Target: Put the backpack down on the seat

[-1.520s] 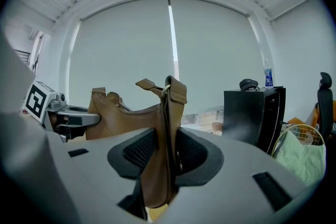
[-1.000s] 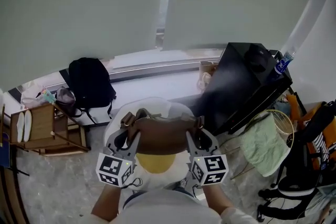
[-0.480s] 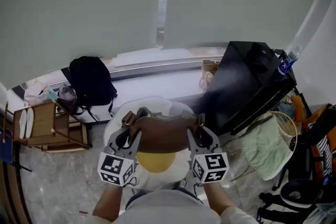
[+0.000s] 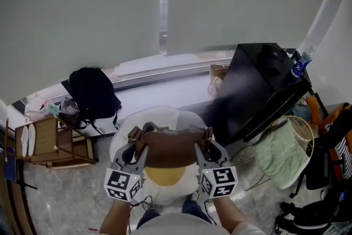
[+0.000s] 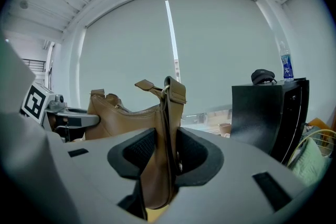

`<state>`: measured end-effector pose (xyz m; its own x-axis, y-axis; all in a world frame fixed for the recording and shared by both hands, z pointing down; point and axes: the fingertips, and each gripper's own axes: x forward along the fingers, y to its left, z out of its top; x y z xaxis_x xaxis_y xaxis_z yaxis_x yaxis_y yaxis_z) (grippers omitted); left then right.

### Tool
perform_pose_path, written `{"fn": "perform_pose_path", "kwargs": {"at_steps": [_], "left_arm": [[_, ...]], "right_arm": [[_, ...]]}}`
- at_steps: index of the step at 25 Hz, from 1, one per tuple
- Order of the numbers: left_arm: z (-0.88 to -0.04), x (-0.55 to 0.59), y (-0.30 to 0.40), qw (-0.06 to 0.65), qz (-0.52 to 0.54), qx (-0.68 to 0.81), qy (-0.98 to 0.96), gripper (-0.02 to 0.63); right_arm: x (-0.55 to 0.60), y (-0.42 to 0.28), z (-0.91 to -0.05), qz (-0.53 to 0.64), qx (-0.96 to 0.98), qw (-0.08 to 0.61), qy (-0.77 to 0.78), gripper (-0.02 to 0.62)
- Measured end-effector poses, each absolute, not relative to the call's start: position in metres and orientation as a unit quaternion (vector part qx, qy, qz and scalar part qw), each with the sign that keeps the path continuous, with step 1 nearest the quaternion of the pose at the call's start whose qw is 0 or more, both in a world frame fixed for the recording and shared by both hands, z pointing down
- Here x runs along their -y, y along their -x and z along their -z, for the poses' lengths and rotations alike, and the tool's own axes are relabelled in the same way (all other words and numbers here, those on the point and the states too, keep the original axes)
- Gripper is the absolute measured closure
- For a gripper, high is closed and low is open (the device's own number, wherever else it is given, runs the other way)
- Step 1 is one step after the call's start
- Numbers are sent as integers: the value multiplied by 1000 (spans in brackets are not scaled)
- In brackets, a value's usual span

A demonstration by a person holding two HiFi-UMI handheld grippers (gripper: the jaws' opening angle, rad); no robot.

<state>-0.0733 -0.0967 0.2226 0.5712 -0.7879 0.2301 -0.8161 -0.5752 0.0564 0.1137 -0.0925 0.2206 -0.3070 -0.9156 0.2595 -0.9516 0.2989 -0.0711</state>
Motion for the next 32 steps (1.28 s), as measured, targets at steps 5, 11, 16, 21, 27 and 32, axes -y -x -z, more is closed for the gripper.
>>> {"fn": "perform_pose_path", "kwargs": {"at_steps": [5, 11, 16, 21, 27, 32], "left_arm": [[-236, 110, 70, 82, -93, 454, -883, 502], [-256, 131, 67, 91, -95, 458, -879, 502], [-274, 145, 67, 97, -99, 463, -876, 502], [-295, 155, 67, 108, -104, 467, -871, 502], [-320, 165, 67, 118, -113, 470, -867, 502], [-340, 169, 65, 131, -121, 471, -864, 502]], "right_arm": [[105, -117, -235, -112, 801, 88, -581, 445], [129, -120, -252, -112, 802, 92, -579, 445], [143, -121, -270, -117, 803, 93, -578, 445], [155, -121, -291, -124, 802, 101, -575, 445], [165, -120, -318, -140, 800, 105, -574, 445], [174, -122, -337, -145, 800, 111, -571, 445]]}}
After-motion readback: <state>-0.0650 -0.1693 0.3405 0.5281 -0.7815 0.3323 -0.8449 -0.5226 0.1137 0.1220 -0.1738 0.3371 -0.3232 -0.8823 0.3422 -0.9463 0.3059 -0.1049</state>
